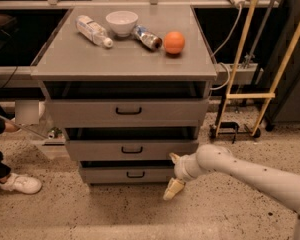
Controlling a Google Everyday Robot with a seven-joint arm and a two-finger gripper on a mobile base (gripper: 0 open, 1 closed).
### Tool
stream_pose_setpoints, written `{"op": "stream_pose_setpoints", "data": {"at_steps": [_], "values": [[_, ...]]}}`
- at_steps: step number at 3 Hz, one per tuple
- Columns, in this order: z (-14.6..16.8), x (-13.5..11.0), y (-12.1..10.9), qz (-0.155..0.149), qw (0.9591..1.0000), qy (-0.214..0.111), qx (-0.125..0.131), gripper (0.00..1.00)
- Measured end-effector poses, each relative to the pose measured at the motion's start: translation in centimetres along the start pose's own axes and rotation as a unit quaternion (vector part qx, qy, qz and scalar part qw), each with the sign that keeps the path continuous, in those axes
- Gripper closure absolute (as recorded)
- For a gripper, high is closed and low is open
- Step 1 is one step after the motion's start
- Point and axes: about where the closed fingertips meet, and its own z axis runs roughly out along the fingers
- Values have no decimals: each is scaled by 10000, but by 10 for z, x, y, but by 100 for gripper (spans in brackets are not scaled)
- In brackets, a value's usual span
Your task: Close middle drawer
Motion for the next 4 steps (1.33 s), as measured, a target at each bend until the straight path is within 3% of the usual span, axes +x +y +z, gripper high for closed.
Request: {"op": "stream_pose_setpoints", "data": {"at_steps": [1,2,3,4], "values": [[37,0,-33,84,9997,104,-198,0],[55,4,-55,381,9992,85,-76,0],[57,10,-60,773,9967,-33,253,0],[57,10,-60,773,9967,-32,253,0]]}}
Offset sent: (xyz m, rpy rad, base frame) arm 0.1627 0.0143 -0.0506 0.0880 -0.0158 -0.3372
